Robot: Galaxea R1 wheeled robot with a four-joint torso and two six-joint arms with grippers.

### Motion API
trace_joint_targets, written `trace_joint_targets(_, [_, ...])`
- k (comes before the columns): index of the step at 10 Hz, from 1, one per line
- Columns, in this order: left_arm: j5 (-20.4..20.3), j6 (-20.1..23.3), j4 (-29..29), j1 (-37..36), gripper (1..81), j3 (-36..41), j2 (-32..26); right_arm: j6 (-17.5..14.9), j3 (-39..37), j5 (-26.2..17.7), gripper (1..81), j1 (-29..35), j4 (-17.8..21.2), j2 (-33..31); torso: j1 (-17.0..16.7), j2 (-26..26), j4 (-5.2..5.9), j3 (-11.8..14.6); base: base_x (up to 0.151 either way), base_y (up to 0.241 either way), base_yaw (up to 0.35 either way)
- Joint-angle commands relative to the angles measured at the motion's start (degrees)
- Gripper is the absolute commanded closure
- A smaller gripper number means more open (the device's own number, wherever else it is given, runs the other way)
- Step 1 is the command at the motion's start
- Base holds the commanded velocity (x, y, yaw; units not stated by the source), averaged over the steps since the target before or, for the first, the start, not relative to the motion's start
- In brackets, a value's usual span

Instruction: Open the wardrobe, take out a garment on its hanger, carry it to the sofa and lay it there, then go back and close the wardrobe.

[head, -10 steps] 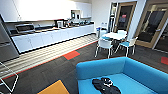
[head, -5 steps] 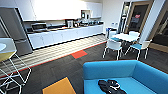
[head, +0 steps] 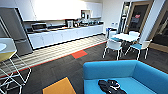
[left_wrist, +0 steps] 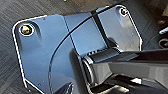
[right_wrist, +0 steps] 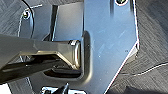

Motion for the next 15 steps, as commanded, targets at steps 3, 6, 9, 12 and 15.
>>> trace_joint_targets(3, [1.89,-0.07,0.69,-2.11,1.0,0.14,0.09,-0.02,0.09,-3.39,1.0,1.35,-0.26,0.06,0.01,0.00,0.00,0.00,0.000,0.000,0.354])
trace_joint_targets(6, [1.79,-0.07,0.69,-1.85,1.0,0.14,0.09,-0.02,0.01,-3.39,1.0,1.35,-0.26,0.06,0.01,0.00,0.00,0.00,0.000,0.000,0.355])
trace_joint_targets(9, [1.80,-0.06,0.78,-1.76,1.0,0.14,0.09,-0.02,0.09,-3.39,1.0,1.34,-0.18,0.06,0.01,0.00,0.00,0.00,0.000,0.000,0.355])
trace_joint_targets(12, [1.89,0.02,0.78,-1.76,1.0,0.14,0.00,-0.02,0.09,-3.39,1.0,1.26,-0.09,0.06,0.01,0.00,0.00,0.00,0.000,0.000,0.355])
trace_joint_targets(15, [1.97,0.11,0.78,-1.67,1.0,0.14,0.00,-0.02,0.00,-3.39,1.0,1.34,-0.09,0.06,0.01,0.00,0.00,0.00,0.000,0.000,0.355])
